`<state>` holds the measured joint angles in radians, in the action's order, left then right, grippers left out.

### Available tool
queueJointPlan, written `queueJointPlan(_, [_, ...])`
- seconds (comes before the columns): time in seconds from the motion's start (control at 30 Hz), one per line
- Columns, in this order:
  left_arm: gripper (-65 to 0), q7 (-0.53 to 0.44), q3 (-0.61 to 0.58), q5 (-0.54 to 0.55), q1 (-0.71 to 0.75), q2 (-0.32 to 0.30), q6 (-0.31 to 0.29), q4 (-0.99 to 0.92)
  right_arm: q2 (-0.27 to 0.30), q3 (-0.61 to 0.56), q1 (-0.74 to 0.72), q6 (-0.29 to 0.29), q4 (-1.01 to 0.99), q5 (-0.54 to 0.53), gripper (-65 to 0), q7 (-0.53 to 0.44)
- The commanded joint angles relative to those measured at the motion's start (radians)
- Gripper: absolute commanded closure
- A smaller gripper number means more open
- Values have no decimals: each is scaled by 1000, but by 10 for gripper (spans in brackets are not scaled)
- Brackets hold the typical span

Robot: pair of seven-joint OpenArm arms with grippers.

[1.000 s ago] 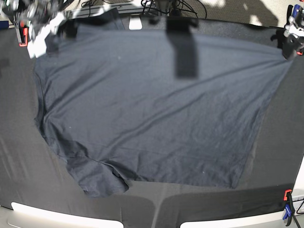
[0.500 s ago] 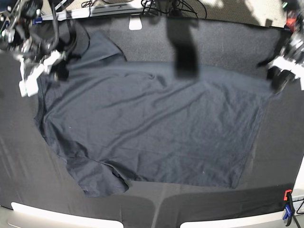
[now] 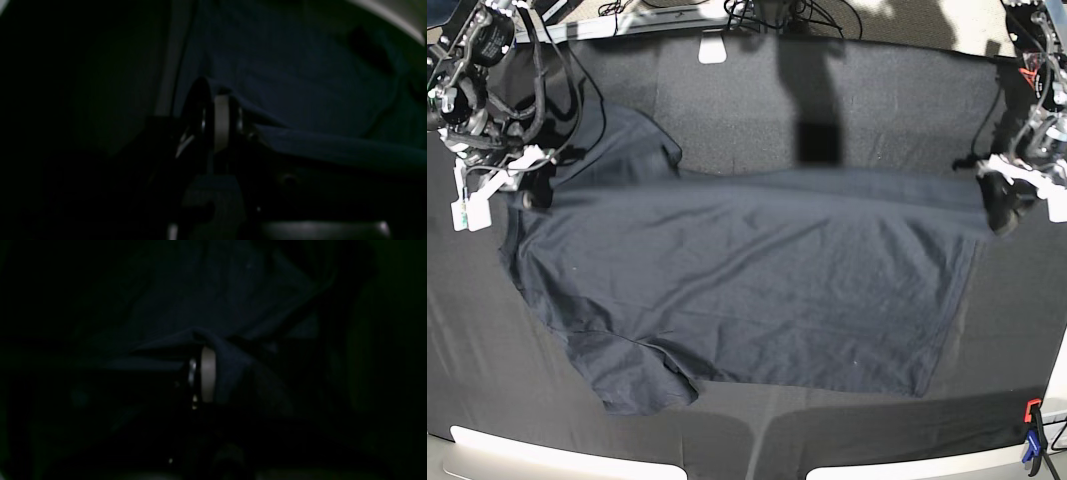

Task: Layout the t-shirt on the table in an organized manner, then fold the t-shirt properly
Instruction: 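Lower the shirt edge and release it from both grippers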

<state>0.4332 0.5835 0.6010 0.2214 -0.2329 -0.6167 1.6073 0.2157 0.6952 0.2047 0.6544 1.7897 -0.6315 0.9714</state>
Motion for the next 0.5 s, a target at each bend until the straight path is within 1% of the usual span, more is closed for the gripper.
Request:
queueJointPlan(0.0, [0,-47,5,13,-8,-14,0,14,17,3,-11,-8,2,-14,0,-39])
queueJointPlan(0.13, [0,-111,5,-61,-9,-14,0,14,16,-7,-11,-8,-46,-14,0,-72])
queueJointPlan(0.2, [0,-125,5,-81,-12,-14,4,14,17,-25,-11,-8,-66,-14,0,-77])
queueJointPlan(0.3, [0,-129,5,-81,-33,-15,44,11,16,-71,-11,-8,-94,-5,0,-108])
queueJointPlan(0.47, [0,-119,3,-81,-93,-18,48,-62,11,-170,-11,-12,-121,124,0,-186])
